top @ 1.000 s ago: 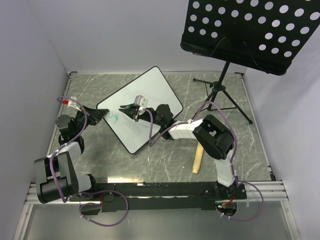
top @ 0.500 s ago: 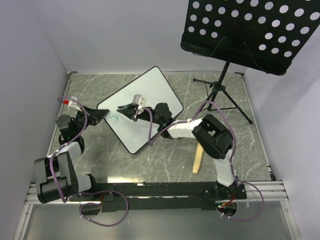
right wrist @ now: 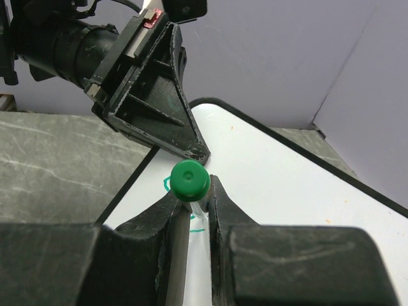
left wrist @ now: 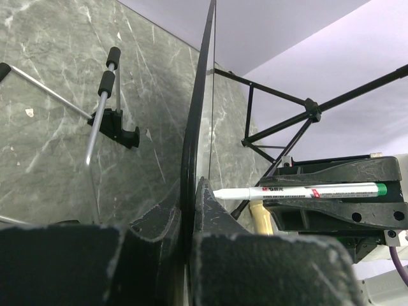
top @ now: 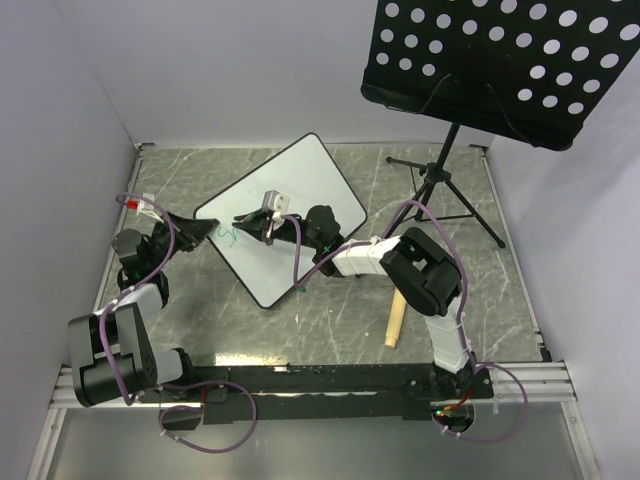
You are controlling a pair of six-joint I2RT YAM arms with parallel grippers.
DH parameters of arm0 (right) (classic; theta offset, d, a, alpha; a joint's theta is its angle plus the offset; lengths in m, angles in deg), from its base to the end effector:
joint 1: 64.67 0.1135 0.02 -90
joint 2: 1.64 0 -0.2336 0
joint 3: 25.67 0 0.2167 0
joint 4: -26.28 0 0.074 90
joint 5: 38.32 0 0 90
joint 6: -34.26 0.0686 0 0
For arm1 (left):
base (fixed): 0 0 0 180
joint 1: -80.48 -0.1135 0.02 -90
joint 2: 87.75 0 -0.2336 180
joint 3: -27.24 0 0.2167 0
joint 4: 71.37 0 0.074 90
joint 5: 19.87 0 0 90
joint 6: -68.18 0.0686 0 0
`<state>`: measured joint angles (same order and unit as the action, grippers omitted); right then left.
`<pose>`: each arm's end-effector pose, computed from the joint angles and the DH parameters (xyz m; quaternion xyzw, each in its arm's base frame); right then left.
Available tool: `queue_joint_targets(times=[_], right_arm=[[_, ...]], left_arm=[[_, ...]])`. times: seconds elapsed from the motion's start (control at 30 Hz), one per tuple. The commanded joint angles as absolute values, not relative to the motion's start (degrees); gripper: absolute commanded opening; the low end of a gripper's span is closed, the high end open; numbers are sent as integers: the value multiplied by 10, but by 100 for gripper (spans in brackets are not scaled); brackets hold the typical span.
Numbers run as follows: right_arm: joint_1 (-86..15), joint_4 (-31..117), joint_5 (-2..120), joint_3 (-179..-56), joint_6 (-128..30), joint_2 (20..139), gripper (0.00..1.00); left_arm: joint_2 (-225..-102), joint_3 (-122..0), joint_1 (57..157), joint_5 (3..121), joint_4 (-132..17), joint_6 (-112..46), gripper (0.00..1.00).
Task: Write a sentence on the whiteboard
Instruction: Pick up the sentence from the whiteboard.
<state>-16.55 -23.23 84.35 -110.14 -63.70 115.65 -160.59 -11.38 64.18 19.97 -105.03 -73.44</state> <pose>0.2631 0.3489 0.2415 -0.4685 0.3996 0.4220 0.6654 0.2530 0.0191 0.2137 -0.1121 0.7004 -0.4803 0.5159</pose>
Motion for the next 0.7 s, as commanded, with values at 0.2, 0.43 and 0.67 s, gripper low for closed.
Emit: queue_joint_targets(times=[0.2, 0.43, 0.67], right_arm=[[-162, -227, 817, -1133, -635, 1172, 0], [-170, -227, 808, -1129, -634, 1168, 0], [-174, -236, 800, -1109, -636, 1164, 0]], left_arm=[[-1598, -126, 654, 155, -1045, -644, 1], [-1599, -128, 654, 155, -1044, -642, 1], [-1597, -129, 654, 155, -1039, -639, 1]])
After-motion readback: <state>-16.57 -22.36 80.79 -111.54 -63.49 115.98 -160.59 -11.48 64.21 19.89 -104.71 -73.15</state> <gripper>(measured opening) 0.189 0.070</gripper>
